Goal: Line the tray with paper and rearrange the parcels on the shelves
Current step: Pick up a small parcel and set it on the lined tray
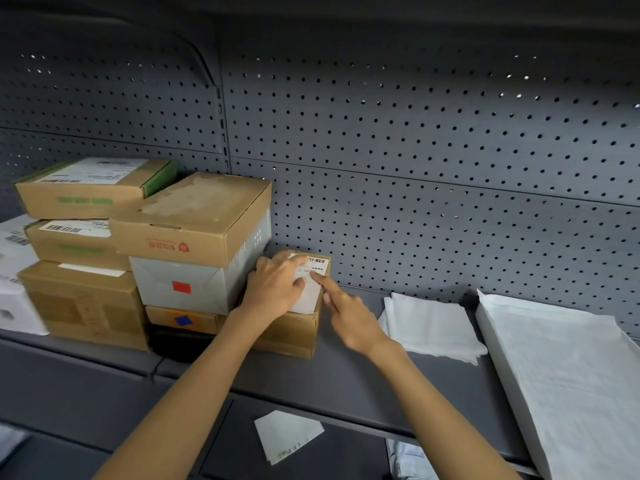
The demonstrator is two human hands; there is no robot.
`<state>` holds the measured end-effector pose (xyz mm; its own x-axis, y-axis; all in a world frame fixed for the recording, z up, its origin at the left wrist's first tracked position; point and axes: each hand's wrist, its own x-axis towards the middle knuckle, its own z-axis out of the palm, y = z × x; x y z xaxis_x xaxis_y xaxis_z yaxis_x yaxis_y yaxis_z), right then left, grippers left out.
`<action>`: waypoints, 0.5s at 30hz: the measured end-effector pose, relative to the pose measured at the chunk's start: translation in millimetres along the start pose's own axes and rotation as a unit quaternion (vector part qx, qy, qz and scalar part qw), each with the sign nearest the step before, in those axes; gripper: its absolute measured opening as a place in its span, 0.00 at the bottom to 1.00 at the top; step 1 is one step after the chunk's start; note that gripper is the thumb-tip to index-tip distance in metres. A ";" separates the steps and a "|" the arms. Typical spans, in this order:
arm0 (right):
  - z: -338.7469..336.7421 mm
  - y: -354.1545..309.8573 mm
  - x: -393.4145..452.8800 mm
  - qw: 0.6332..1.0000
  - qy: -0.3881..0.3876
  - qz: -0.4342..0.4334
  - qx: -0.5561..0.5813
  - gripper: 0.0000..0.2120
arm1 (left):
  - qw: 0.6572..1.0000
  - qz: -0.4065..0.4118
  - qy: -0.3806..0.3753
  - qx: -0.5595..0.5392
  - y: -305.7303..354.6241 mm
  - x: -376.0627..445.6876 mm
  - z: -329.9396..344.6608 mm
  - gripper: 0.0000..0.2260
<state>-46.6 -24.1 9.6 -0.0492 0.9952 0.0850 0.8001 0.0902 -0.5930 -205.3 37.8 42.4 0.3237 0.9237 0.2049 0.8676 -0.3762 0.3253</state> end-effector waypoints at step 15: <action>-34.0 20.4 -31.2 0.978 0.131 0.090 0.133 0.16 | 0.912 -0.045 -0.023 -0.408 16.9 3.1 1.2 0.27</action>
<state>-8.4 -54.6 22.1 0.2605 0.9551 0.1414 0.5957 -0.0437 -0.8020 -189.2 34.4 47.4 0.2981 0.9481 0.1106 0.3276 -0.2105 0.9211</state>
